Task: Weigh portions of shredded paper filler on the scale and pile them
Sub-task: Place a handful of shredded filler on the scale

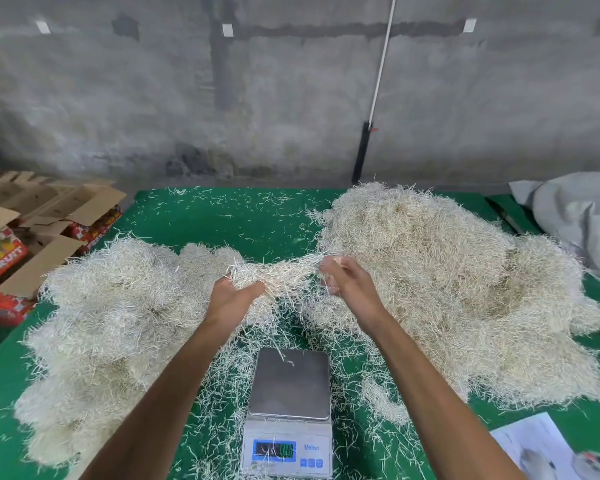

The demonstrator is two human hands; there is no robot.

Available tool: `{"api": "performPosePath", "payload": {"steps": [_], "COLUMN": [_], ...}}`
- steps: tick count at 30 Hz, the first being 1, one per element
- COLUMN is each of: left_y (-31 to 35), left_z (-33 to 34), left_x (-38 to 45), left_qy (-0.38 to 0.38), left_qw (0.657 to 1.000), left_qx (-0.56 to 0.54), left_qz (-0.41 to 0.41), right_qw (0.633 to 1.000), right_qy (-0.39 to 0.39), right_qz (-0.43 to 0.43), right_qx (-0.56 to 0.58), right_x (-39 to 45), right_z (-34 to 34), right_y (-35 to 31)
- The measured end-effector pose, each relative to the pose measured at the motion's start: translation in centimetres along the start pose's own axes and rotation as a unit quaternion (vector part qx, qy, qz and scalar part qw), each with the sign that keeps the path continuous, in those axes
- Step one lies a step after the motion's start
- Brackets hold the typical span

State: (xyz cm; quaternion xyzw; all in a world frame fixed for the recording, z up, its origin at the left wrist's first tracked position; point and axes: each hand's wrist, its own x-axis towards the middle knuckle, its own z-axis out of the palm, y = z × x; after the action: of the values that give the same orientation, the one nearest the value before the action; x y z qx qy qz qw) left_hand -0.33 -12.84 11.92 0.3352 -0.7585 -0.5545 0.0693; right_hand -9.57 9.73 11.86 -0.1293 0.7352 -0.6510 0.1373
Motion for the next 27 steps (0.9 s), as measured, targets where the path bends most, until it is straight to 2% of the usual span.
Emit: {"api": "performPosePath", "payload": {"steps": [5, 8, 11, 14, 17, 20, 22, 25, 27], "left_y": [-0.1, 0.1, 0.6, 0.5, 0.2, 0.3, 0.2, 0.2, 0.2], "left_z": [-0.3, 0.0, 0.3, -0.2, -0.3, -0.3, -0.4, -0.4, -0.4], "left_x": [-0.6, -0.9, -1.2, -1.4, -1.4, -1.7, -1.5, -1.4, -1.2], "left_qy": [-0.014, -0.02, -0.033, -0.035, -0.036, -0.031, -0.029, -0.039, -0.027], "left_qw": [0.999, 0.999, 0.999, 0.999, 0.999, 0.999, 0.999, 0.999, 0.999], "left_qx": [0.029, 0.03, 0.017, 0.006, 0.018, 0.012, 0.016, -0.003, -0.014], "left_qz": [0.005, 0.019, 0.023, 0.018, 0.015, 0.015, 0.012, -0.004, -0.023], "right_qw": [0.999, 0.999, 0.997, 0.986, 0.99, 0.981, 0.986, 0.972, 0.978], "right_qy": [-0.013, 0.048, 0.07, 0.145, 0.125, 0.167, 0.143, 0.186, 0.152], "right_qz": [0.001, 0.014, -0.008, -0.013, -0.012, -0.005, 0.012, 0.032, 0.033], "right_qx": [-0.042, 0.017, 0.03, 0.083, 0.07, 0.096, 0.09, 0.141, 0.136], "right_x": [0.7, 0.6, 0.4, 0.7, 0.5, 0.7, 0.7, 0.7, 0.8], "right_z": [0.1, 0.9, 2.3, 1.7, 1.7, 1.0, 0.6, 0.7, 0.7], "right_y": [-0.3, -0.5, -0.2, -0.6, -0.8, -1.2, -1.3, -1.3, -1.4]}}
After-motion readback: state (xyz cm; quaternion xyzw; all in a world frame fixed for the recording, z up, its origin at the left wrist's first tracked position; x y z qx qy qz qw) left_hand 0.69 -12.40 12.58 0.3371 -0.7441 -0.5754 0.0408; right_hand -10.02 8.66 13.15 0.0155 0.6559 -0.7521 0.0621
